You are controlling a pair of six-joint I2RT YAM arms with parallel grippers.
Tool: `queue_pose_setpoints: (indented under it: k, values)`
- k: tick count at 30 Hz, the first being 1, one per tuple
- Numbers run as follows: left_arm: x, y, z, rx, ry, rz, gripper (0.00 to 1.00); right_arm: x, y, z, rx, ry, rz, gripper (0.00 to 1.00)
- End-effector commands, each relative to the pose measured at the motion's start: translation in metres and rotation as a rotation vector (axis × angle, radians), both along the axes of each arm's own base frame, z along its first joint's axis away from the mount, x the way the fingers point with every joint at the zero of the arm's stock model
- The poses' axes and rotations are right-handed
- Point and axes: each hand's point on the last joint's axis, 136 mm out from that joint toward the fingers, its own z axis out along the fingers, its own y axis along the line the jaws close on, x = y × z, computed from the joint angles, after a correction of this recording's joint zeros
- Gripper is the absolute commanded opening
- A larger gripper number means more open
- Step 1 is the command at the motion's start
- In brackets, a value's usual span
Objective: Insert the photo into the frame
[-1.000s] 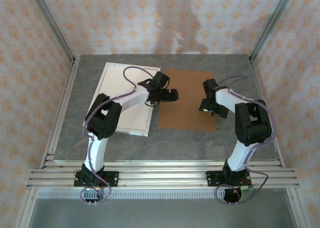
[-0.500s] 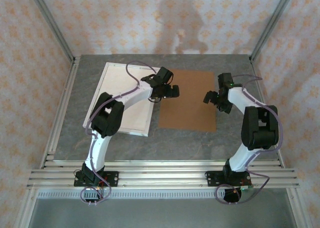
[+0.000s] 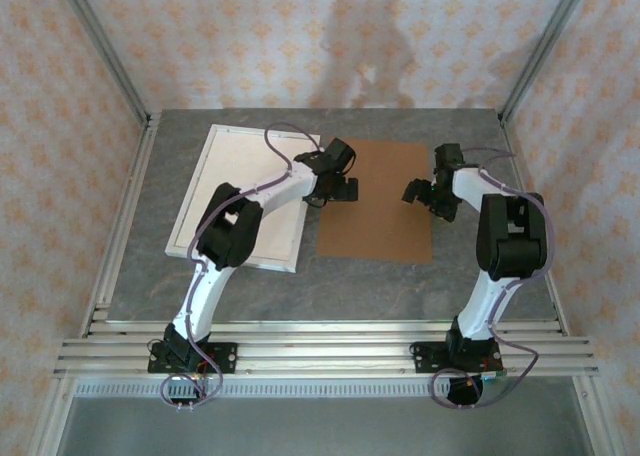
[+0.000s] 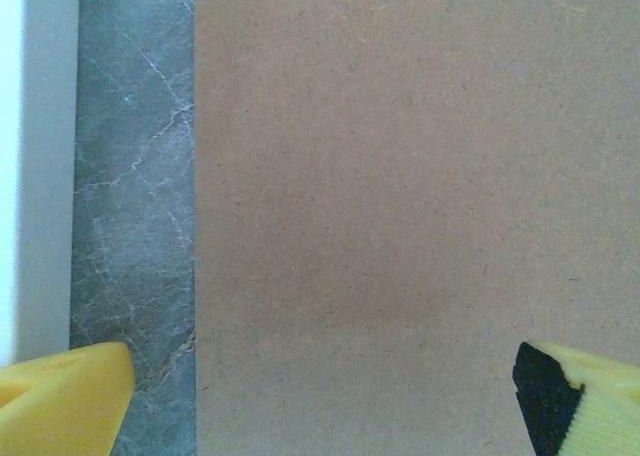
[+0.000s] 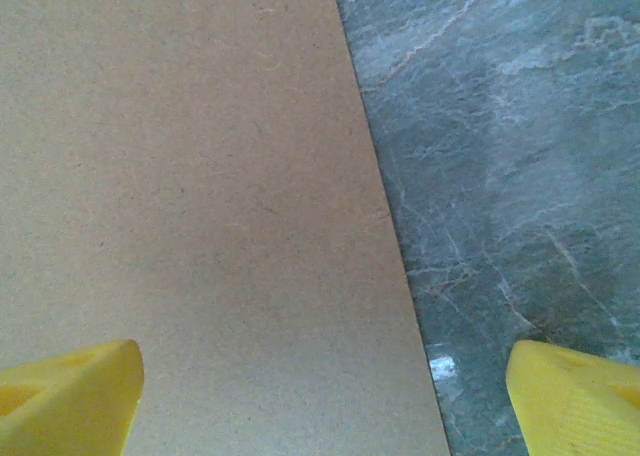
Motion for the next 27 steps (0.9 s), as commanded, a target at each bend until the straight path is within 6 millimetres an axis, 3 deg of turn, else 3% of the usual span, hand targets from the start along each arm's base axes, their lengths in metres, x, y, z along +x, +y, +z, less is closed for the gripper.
queue_pose_setpoints:
  k: [1,7,11,21,27]
  values:
    - [-0.01,0.012,-0.02,0.124,0.051,-0.011,1.0,0.01,-0.008,0.002,-0.002,-0.036,-0.01,0.93]
    - [-0.003,0.053,-0.015,0.287,0.024,0.054,1.0,0.007,-0.017,0.01,-0.005,-0.048,-0.019,0.93]
    - [0.0,0.057,-0.011,0.289,0.011,0.068,1.0,0.007,-0.018,0.013,-0.012,-0.054,-0.013,0.93]
    - [-0.005,-0.01,-0.027,-0.03,0.096,0.005,1.0,0.013,-0.009,0.002,0.041,-0.041,0.006,0.89]
    - [-0.01,-0.025,-0.042,-0.094,0.141,0.006,1.0,0.008,0.004,-0.011,0.121,-0.018,-0.006,0.85]
